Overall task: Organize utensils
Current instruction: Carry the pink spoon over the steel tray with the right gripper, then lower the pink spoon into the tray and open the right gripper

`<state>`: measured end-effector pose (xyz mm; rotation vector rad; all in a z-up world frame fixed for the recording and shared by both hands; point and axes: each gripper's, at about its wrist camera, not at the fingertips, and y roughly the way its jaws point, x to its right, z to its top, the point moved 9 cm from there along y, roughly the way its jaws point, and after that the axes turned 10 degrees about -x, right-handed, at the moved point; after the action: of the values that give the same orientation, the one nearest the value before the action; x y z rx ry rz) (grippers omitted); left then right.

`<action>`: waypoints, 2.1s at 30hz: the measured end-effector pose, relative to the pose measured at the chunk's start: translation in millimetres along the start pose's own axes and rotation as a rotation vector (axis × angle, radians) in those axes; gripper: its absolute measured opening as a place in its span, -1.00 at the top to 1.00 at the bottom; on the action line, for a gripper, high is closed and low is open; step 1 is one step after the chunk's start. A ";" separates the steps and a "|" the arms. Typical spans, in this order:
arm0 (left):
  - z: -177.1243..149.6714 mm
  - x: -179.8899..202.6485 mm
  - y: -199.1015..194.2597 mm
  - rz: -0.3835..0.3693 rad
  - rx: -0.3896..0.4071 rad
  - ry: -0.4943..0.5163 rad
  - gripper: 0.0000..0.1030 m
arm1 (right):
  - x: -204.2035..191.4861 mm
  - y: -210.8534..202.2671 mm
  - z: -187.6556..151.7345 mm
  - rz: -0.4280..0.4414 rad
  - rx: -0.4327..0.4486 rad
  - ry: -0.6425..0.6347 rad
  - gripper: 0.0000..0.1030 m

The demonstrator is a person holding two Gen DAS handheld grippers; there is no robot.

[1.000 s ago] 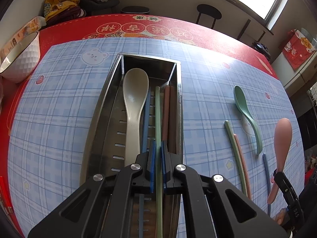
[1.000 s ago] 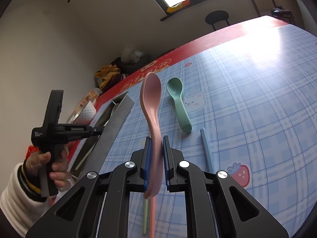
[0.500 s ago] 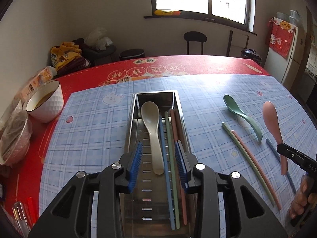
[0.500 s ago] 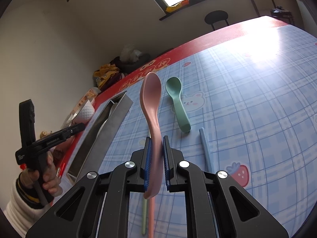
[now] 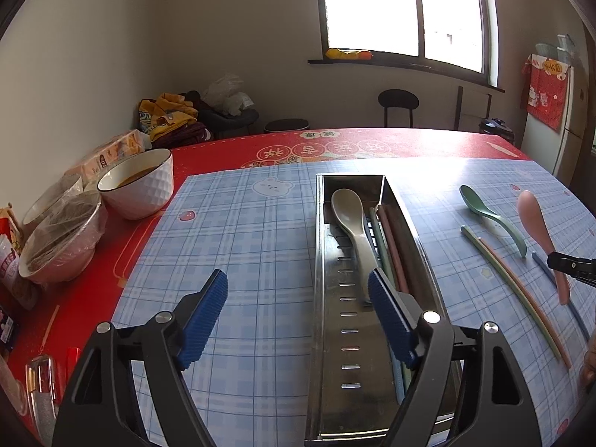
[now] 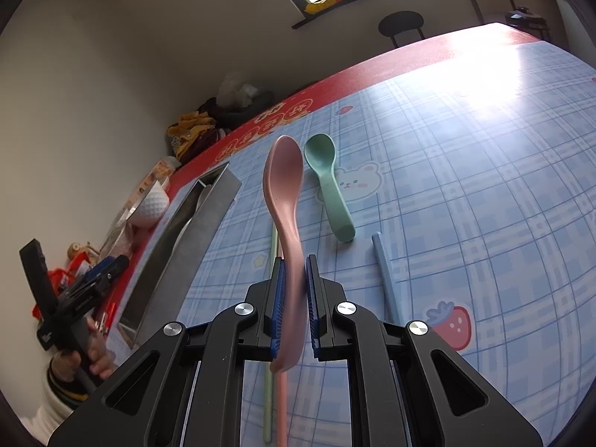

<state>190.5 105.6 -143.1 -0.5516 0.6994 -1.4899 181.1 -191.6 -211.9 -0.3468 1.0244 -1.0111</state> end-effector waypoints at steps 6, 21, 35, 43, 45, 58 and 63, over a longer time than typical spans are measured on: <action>-7.2 -10.5 5.2 0.012 0.031 -0.031 -0.76 | 2.6 2.3 1.8 -0.044 -0.001 0.025 0.78; -11.7 -43.8 2.3 -0.115 0.050 -0.215 -0.88 | -37.5 -3.5 22.7 -0.134 0.022 -0.034 0.78; -10.0 -83.3 -7.8 -0.057 0.095 -0.339 -0.88 | -184.4 96.4 42.0 -0.119 -0.111 -0.214 0.78; -10.9 -77.3 -3.0 -0.039 0.074 -0.305 -0.88 | -196.8 145.1 45.6 -0.234 -0.159 -0.217 0.78; -10.8 -76.8 -2.9 -0.039 0.075 -0.304 -0.88 | -190.2 149.0 44.5 -0.249 -0.165 -0.192 0.78; -12.2 -73.4 -1.1 -0.044 0.062 -0.298 -0.88 | -172.4 159.5 41.4 -0.304 -0.211 -0.129 0.77; -12.6 -71.8 0.8 -0.045 0.055 -0.294 -0.88 | -176.0 161.0 41.2 -0.286 -0.222 -0.138 0.74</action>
<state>185.4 178.2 -146.7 -0.7303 0.4185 -1.4274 276.6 30.6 -201.9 -0.7528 0.9808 -1.1134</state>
